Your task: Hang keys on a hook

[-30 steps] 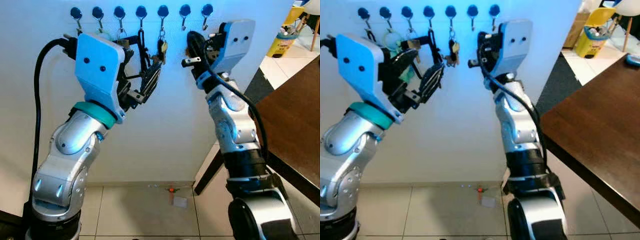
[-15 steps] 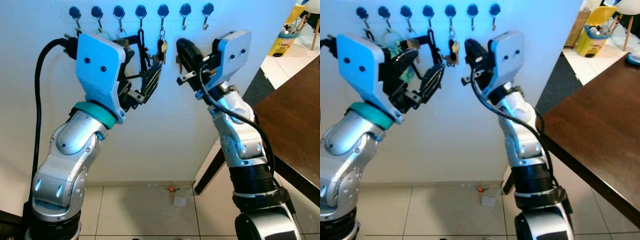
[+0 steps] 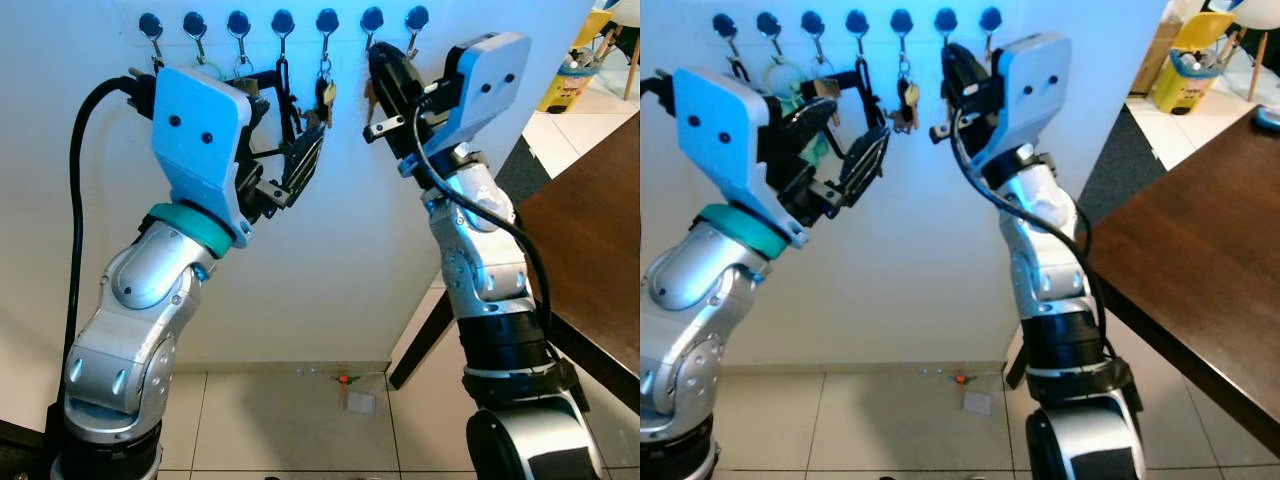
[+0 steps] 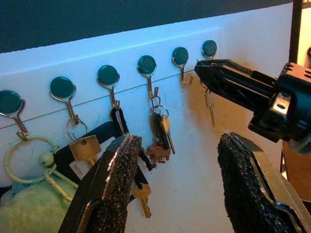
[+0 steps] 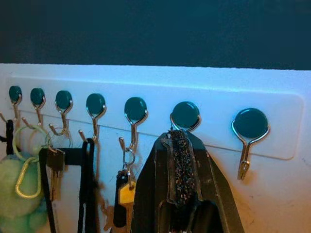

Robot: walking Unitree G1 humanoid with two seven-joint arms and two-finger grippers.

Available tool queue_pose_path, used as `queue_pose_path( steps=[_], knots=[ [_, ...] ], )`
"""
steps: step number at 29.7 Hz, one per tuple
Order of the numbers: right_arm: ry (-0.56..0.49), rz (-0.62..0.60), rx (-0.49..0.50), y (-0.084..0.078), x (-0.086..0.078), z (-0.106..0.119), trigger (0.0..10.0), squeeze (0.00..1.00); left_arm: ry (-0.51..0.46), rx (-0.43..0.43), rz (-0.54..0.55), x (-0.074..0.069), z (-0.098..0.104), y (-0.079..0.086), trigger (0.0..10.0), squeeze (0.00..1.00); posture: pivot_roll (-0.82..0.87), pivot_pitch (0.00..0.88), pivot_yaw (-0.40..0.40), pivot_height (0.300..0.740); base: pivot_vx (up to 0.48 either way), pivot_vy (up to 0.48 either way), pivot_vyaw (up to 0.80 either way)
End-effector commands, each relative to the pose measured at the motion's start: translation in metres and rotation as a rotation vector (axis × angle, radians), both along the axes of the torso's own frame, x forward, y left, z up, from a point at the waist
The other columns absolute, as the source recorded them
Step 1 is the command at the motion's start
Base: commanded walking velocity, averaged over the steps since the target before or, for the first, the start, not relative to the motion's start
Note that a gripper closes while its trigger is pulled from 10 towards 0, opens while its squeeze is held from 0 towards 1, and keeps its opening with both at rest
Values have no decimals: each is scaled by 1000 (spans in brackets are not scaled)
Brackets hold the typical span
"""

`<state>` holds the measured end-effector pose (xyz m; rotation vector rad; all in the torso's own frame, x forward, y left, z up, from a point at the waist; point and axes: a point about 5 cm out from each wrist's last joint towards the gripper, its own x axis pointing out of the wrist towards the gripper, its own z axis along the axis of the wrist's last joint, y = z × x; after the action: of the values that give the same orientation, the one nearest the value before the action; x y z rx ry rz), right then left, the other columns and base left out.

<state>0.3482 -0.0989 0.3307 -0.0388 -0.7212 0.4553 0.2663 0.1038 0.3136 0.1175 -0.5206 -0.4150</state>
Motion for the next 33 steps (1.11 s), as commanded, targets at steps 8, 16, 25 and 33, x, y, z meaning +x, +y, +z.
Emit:
queue_pose_path(
  steps=[8, 16, 25, 33],
  knots=[
    [34, -2, 21, 3, 8, 0, 10000, 0, 4, 1, -8, -2, 0, -2, 10000, 0, -38, 107, 110, 740, 0, 0, 0],
    [46, -9, 25, 2, 13, -1, 10000, 0, 5, 0, -9, -2, 0, -2, 10000, 0, -35, 108, 110, 740, 0, 0, 0],
    [120, -17, 22, 4, 22, -10, 10000, 0, 6, -1, -6, -2, 0, -2, 10000, 0, -34, 112, 108, 740, 0, 0, 0],
    [159, -37, 47, 1, 24, -17, 10000, 0, 8, 0, -7, -3, 0, -2, 10000, 0, -35, 115, 111, 740, 0, 0, 0]
  ],
)
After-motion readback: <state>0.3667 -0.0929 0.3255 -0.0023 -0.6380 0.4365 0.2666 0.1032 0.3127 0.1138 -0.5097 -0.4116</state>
